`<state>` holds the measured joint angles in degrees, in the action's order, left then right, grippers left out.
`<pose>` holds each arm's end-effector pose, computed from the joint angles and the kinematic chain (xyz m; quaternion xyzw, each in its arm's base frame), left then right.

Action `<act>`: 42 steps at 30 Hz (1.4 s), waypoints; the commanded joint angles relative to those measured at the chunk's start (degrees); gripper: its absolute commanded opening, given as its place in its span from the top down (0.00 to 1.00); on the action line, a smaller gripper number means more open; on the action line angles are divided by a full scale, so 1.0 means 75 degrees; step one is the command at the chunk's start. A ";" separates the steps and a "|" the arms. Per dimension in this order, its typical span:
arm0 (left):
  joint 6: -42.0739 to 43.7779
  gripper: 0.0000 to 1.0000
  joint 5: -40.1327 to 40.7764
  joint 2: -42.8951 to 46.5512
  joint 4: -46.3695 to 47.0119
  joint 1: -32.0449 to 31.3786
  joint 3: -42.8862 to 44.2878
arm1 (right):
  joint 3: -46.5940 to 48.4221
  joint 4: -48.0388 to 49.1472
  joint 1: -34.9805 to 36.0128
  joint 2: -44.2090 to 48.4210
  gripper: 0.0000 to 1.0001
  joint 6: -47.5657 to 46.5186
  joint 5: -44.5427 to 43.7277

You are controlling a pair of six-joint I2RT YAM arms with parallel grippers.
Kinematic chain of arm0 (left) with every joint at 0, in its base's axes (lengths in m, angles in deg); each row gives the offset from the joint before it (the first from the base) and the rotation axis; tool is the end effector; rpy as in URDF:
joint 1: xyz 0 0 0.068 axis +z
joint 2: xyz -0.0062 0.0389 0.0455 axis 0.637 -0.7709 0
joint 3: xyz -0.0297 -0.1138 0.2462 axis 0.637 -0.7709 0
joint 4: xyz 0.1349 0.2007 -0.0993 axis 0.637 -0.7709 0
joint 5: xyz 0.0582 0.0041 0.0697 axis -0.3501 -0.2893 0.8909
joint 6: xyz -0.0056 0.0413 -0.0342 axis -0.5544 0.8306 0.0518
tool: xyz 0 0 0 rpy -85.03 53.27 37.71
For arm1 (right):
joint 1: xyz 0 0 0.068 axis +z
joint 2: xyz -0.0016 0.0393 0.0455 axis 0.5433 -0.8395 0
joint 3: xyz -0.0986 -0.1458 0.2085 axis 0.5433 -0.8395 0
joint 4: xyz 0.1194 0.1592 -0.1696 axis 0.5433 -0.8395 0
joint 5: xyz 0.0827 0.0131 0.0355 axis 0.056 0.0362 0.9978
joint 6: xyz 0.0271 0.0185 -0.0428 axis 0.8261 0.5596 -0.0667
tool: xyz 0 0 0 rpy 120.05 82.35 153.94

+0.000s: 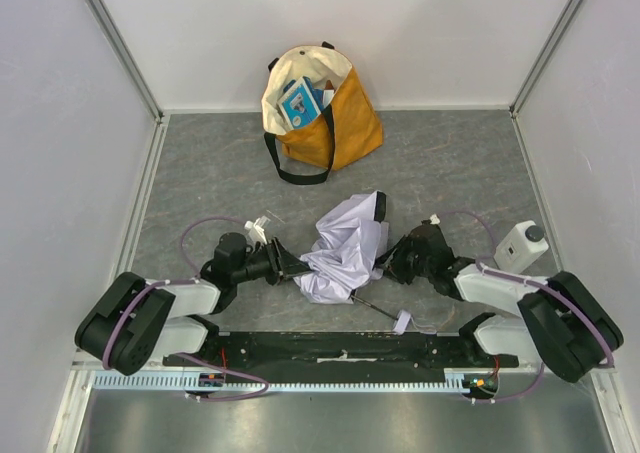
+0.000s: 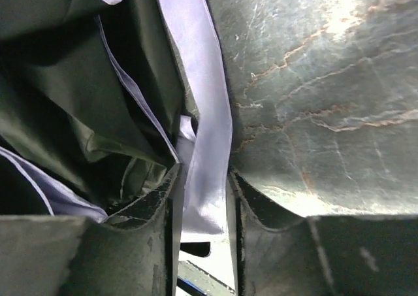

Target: Put away the umbrella

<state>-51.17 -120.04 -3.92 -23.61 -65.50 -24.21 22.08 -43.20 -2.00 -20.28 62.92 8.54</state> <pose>0.1638 -0.1033 0.1259 -0.0790 0.8135 -0.5440 0.1900 0.1764 0.1125 0.1241 0.2737 0.8803 0.3418 0.1827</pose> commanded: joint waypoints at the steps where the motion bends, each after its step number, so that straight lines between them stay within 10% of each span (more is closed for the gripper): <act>1: -0.0548 0.98 -0.0042 0.0205 0.1218 0.0059 -0.0142 | -0.0182 -0.0503 0.0038 0.0705 0.60 0.0008 -0.0618; 7: -0.1063 0.98 -0.0182 -0.0006 0.2541 0.0071 -0.0306 | -0.0171 -0.0399 0.0038 0.0859 1.00 -0.0321 -0.0572; 27: -0.2024 0.98 -0.1096 -0.0181 0.6912 0.0071 -0.0951 | 0.1082 -0.0470 -0.0489 -0.0371 1.00 -0.1551 -0.1075; 42: -0.2341 0.98 -0.1319 0.0673 0.7337 0.0036 -0.0436 | 0.1869 0.0971 -0.0771 -0.2328 1.00 -0.2290 -0.0409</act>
<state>-64.70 -127.59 -2.41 7.40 -65.15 -29.11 35.30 -40.67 -7.55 -35.58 47.51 3.29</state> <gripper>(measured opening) 0.392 0.004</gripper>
